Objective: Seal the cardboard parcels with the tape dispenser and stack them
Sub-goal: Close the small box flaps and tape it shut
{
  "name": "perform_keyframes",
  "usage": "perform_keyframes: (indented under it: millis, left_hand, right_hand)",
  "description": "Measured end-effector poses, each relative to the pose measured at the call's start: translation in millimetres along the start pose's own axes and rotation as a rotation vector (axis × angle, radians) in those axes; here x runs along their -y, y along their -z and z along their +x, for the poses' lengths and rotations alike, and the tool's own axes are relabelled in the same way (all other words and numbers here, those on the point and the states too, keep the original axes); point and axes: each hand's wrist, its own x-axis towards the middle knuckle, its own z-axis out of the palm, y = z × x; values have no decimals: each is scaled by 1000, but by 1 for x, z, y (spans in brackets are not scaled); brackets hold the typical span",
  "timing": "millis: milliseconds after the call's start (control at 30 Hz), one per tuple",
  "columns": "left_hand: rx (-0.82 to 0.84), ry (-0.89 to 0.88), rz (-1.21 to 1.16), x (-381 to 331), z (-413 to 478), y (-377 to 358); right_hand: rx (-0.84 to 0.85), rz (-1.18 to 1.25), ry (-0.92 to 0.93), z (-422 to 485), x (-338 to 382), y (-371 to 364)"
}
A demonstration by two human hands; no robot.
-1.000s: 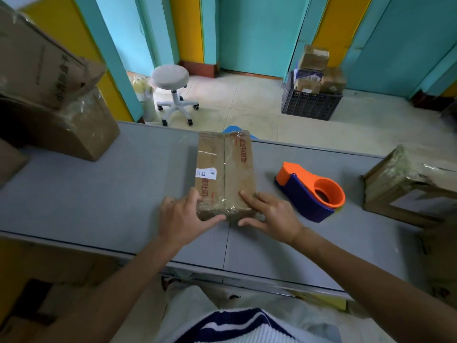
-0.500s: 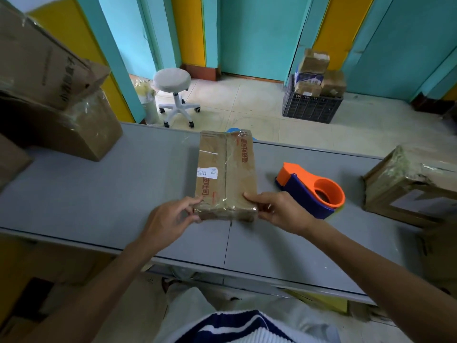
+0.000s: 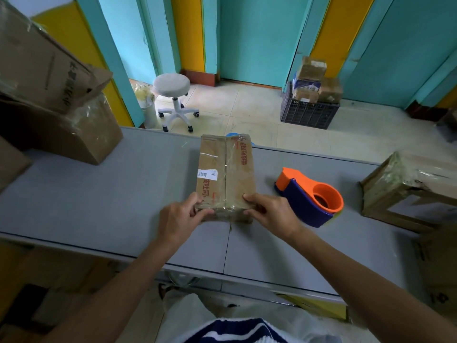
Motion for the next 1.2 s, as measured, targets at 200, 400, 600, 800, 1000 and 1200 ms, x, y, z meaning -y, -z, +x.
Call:
perform_keyframes:
  millis: [200, 400, 600, 800, 1000, 1200]
  left_hand:
    - [79, -187, 123, 15, 14, 15]
    - [168, 80, 329, 35, 41, 53]
    - [170, 279, 227, -18, 61, 33]
    - [306, 116, 438, -51, 50, -21]
    - [338, 62, 434, -24, 44, -17]
    - [227, 40, 479, 40, 45, 38]
  right_hand:
    - [229, 120, -179, 4, 0, 40]
    - [173, -491, -562, 6, -53, 80]
    - [360, -481, -633, -3, -67, 68]
    - [397, -436, -654, -11, -69, 54]
    - [471, -336, -674, -3, -70, 62]
    - [493, -141, -599, 6, -61, 90]
